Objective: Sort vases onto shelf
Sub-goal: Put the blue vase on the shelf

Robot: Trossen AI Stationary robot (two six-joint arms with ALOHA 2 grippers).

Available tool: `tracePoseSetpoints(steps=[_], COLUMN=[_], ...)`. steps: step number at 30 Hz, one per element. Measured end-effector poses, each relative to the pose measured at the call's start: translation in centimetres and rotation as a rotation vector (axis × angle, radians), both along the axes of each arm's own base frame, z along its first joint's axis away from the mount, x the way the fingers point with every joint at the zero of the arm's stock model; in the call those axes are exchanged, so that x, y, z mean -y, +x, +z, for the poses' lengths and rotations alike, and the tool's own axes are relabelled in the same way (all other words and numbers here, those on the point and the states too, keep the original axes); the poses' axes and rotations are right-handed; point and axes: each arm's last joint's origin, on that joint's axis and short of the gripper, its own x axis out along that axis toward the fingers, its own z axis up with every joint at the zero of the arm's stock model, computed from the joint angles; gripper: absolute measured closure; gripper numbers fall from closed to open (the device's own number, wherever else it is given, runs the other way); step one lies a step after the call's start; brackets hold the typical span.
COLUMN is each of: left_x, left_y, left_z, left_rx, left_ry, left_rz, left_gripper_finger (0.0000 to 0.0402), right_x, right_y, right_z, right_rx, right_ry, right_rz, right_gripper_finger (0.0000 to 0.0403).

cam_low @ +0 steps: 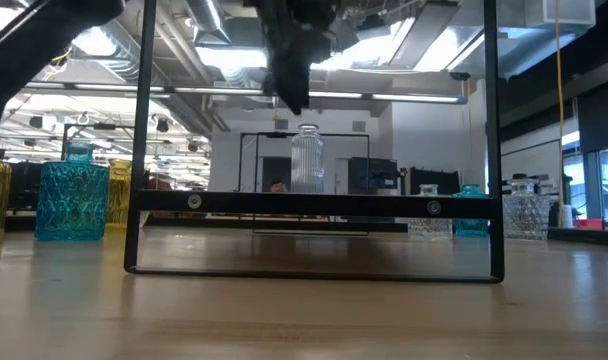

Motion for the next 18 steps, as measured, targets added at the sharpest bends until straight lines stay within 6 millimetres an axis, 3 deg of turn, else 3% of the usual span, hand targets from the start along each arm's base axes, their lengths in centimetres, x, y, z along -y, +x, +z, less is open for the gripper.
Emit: tracePoseSetpoints(steps=[4, 12, 18], left_x=[1.2, 5.4, 8.3], left_y=[-2.2, -8.8, -14.0], left_z=[3.2, 9.9, 15.1], left_rx=[0.057, 0.154, 0.390], left_ry=[0.003, 0.055, 0.188], left_rz=[0.046, 0.022, 0.056], left_gripper_finger=[0.0253, 0.0253, 0.0253], right_x=[-0.1, -0.1, 1.6], right_y=[0.2, 0.5, -0.2], right_z=[-0.4, -0.9, -0.4], right_rx=[-0.048, -0.116, -0.095], right_ry=[-0.012, -0.022, -0.010], right_rz=[0.008, 0.010, -0.076], right_gripper_finger=[0.0288, 0.0288, 0.0288])
